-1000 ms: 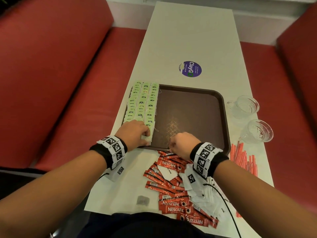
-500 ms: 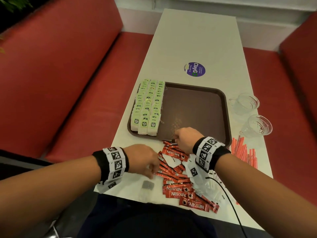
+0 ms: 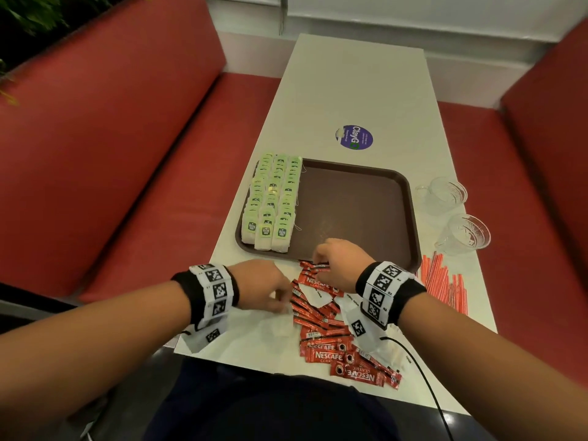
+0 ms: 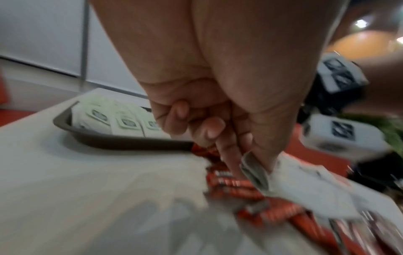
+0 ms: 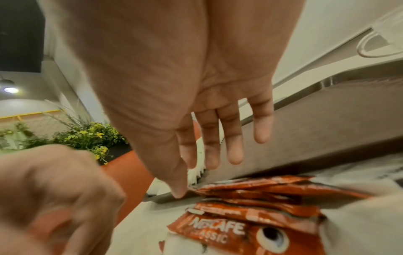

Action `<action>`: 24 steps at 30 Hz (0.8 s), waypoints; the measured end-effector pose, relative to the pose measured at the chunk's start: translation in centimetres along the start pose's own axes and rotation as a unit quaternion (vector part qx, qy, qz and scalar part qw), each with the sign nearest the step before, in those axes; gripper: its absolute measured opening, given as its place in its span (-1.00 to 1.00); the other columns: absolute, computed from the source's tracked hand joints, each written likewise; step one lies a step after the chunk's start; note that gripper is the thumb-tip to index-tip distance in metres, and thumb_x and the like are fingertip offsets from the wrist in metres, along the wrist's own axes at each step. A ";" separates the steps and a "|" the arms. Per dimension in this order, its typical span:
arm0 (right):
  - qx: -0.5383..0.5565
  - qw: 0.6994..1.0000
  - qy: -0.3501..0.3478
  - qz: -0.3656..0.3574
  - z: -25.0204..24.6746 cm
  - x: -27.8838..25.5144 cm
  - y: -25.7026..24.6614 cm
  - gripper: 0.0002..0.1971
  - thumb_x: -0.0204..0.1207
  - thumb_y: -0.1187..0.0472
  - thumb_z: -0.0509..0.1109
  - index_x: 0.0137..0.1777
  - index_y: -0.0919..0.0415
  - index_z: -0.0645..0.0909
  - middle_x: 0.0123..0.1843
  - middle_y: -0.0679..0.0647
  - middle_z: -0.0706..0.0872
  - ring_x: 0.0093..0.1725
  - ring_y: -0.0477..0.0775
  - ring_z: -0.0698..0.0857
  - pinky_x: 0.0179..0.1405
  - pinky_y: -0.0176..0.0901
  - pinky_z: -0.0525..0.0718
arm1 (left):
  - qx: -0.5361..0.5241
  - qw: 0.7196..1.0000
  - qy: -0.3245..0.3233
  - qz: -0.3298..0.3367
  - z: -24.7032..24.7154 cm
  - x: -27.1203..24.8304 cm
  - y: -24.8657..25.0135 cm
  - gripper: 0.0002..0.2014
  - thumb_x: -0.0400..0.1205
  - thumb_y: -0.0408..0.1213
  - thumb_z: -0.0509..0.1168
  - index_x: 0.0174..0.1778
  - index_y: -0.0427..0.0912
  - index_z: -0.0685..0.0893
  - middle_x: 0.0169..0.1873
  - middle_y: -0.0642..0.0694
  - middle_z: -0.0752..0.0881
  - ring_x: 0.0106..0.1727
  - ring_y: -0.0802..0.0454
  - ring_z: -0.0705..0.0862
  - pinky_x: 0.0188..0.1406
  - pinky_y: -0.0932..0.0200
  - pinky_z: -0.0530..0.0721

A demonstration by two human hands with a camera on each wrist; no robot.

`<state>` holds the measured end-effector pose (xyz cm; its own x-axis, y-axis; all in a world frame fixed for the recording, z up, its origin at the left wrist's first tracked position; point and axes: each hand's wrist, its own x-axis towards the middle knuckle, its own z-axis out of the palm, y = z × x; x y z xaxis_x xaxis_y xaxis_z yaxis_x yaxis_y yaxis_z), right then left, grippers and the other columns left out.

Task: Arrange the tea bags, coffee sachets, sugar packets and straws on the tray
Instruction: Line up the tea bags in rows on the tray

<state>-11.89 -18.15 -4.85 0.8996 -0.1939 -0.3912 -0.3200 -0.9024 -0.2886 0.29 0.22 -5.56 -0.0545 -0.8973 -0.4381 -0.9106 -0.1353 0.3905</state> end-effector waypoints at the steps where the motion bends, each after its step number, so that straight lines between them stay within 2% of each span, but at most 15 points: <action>1: 0.010 1.000 0.007 -0.021 -0.2 -0.1 -0.3 -0.78 0.49 0.05 0.49 0.11 -0.03 0.61 0.08 -0.07 0.63 0.09 0.05 0.65 0.11 -0.03 0.68 | -0.022 1.000 0.015 -0.009 -0.8 0.1 -0.5 -0.82 0.65 0.03 0.35 0.00 0.04 0.74 -0.07 0.14 0.78 -0.09 0.16 0.69 -0.05 0.14 0.61; 3: 0.045 0.997 0.015 -0.064 -0.7 -0.5 -1.1 -0.73 0.42 0.08 0.55 0.03 -0.03 0.54 -0.03 -0.12 0.63 -0.05 0.01 0.65 -0.06 -0.08 0.67 | -0.075 0.996 0.035 -0.036 -2.3 0.4 -1.3 -0.86 0.66 -0.01 0.38 0.00 0.03 0.72 -0.14 0.19 0.73 -0.18 0.32 0.62 -0.14 0.25 0.52; 5: 0.086 0.991 0.019 -0.097 -1.0 -0.7 -1.9 -0.64 0.37 0.11 0.59 0.07 -0.01 0.51 -0.08 -0.11 0.64 -0.14 -0.03 0.62 -0.18 -0.09 0.64 | -0.117 0.990 0.047 -0.057 -3.4 0.6 -1.9 -0.93 0.66 -0.07 0.40 -0.08 0.07 0.69 -0.27 0.23 0.67 -0.27 0.38 0.58 -0.24 0.36 0.45; 6: 0.095 0.989 0.025 -0.112 -1.1 -0.7 -2.2 -0.63 0.36 0.13 0.59 0.10 0.00 0.52 -0.09 -0.10 0.63 -0.17 -0.04 0.60 -0.21 -0.11 0.61 | -0.131 0.988 0.052 -0.063 -3.7 0.7 -2.2 -0.91 0.66 -0.08 0.41 -0.12 0.04 0.68 -0.31 0.20 0.67 -0.30 0.35 0.58 -0.26 0.35 0.48; 9: 0.098 0.981 0.060 -0.154 -1.0 -0.1 -2.4 -0.75 0.37 0.17 0.56 0.02 0.04 0.63 -0.14 -0.11 0.59 -0.21 -0.09 0.53 -0.24 -0.20 0.51 | -0.158 0.983 0.059 -0.069 -4.1 1.0 -2.7 -0.84 0.65 -0.08 0.41 -0.06 -0.09 0.73 -0.22 0.00 0.76 -0.18 0.05 0.69 -0.12 0.07 0.65; 10: 0.104 0.978 0.070 -0.167 -1.0 0.2 -2.3 -0.81 0.38 0.17 0.56 -0.02 0.04 0.69 -0.16 -0.13 0.57 -0.21 -0.10 0.53 -0.23 -0.23 0.49 | -0.158 0.984 0.061 -0.064 -4.0 1.1 -2.7 -0.88 0.65 -0.12 0.41 -0.04 -0.08 0.75 -0.19 -0.02 0.78 -0.15 0.02 0.70 -0.08 0.04 0.67; 12: 0.122 0.973 0.075 -0.180 -0.9 0.8 -2.1 -0.91 0.42 0.17 0.56 -0.09 0.05 0.77 -0.15 -0.11 0.59 -0.19 -0.09 0.58 -0.20 -0.23 0.51 | -0.150 0.984 0.072 -0.059 -4.1 1.3 -2.6 -0.94 0.66 -0.18 0.39 -0.02 -0.04 0.75 -0.19 0.02 0.78 -0.16 0.08 0.69 -0.13 0.12 0.64; 15: 0.132 0.974 0.085 -0.165 -0.4 1.7 -1.5 -0.96 0.49 0.14 0.54 -0.14 0.07 0.76 -0.14 -0.09 0.62 -0.18 -0.07 0.60 -0.15 -0.20 0.55 | -0.152 0.973 0.149 -0.090 -4.2 1.6 -2.7 -0.89 0.71 -0.13 0.33 0.02 0.00 0.77 -0.22 0.12 0.75 -0.21 0.21 0.65 -0.17 0.21 0.55; 17: 0.137 0.977 0.091 -0.139 -0.4 2.2 -1.0 -0.92 0.52 0.14 0.50 -0.19 0.02 0.68 -0.16 -0.13 0.57 -0.19 -0.08 0.56 -0.14 -0.22 0.50 | -0.194 0.954 0.207 -0.102 -4.3 1.6 -2.7 -0.80 0.73 -0.04 0.28 -0.05 0.00 0.77 -0.29 0.17 0.73 -0.26 0.26 0.65 -0.20 0.24 0.57; 18: 0.142 0.978 0.094 -0.124 -0.5 2.5 -0.9 -0.89 0.54 0.13 0.49 -0.19 0.00 0.63 -0.16 -0.13 0.56 -0.20 -0.08 0.55 -0.15 -0.22 0.50 | -0.204 0.949 0.217 -0.098 -4.4 1.6 -2.6 -0.76 0.72 0.02 0.28 -0.10 -0.01 0.76 -0.35 0.20 0.70 -0.31 0.28 0.62 -0.26 0.28 0.55; 20: 0.181 0.974 0.098 -0.092 -0.6 2.9 -0.5 -0.88 0.56 0.10 0.48 -0.18 0.01 0.62 -0.17 -0.12 0.61 -0.22 -0.07 0.59 -0.20 -0.22 0.54 | -0.173 0.959 0.210 -0.084 -4.4 1.7 -2.3 -0.79 0.66 0.08 0.34 -0.08 0.04 0.76 -0.39 0.28 0.65 -0.33 0.33 0.58 -0.33 0.37 0.45; 22: 0.223 0.968 0.090 -0.065 -0.7 3.4 -0.4 -0.88 0.55 0.08 0.49 -0.19 -0.01 0.64 -0.23 -0.12 0.67 -0.27 -0.12 0.64 -0.26 -0.27 0.59 | -0.108 0.969 0.210 -0.080 -4.5 2.1 -2.5 -0.87 0.66 0.01 0.38 0.00 0.08 0.76 -0.26 0.23 0.69 -0.22 0.32 0.58 -0.20 0.26 0.50; 24: 0.233 0.968 0.072 -0.050 -0.6 4.0 -0.3 -0.90 0.55 0.10 0.49 -0.19 0.01 0.67 -0.28 -0.09 0.71 -0.33 -0.13 0.63 -0.29 -0.28 0.59 | -0.085 0.963 0.238 -0.097 -4.5 2.4 -3.1 -0.88 0.69 -0.10 0.35 0.07 0.04 0.76 -0.13 0.10 0.76 -0.09 0.14 0.65 -0.05 0.06 0.60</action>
<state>-8.01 -18.87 -5.78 0.9544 -0.1973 -0.2241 -0.2984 -0.6537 -0.6954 4.83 -3.36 -4.19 0.3414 -0.9333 -0.1112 -0.8021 -0.3509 0.4831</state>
